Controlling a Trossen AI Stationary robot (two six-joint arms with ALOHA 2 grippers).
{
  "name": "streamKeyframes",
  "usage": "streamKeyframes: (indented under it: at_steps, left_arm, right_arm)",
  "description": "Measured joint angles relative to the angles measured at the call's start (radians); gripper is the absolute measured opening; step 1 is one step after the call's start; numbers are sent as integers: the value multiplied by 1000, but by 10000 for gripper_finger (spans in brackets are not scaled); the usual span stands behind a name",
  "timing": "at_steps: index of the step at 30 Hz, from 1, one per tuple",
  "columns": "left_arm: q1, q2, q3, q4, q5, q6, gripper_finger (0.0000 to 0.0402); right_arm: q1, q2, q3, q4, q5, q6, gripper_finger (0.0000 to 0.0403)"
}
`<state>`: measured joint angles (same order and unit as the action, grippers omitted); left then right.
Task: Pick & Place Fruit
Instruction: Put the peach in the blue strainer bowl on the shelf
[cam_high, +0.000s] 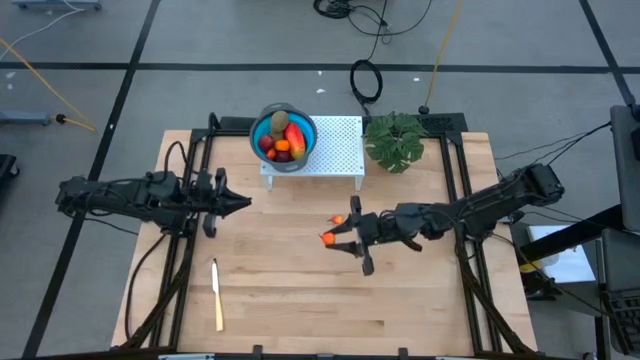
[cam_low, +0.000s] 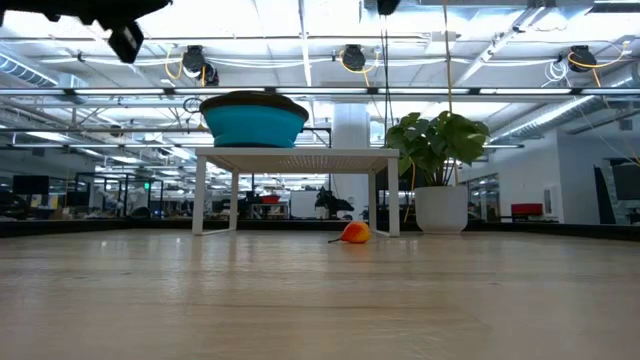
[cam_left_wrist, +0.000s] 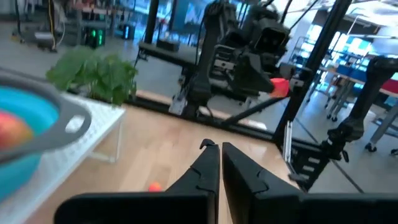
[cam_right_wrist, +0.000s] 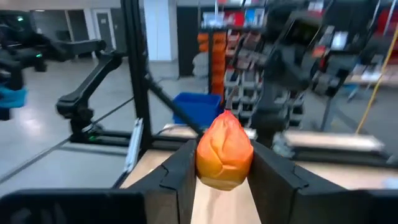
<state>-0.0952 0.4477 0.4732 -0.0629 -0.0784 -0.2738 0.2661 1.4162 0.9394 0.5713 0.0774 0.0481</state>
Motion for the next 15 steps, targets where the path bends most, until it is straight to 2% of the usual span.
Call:
streamKeyframes:
  at_steps: [9,15]
  left_arm:
    - [0,199,0,339,1,60,2]
    - [0,345,0,582,2,81,28]
  right_arm:
    - [-45,0,0,106,0,-226,120]
    - [-74,0,0,111,0,-306,120]
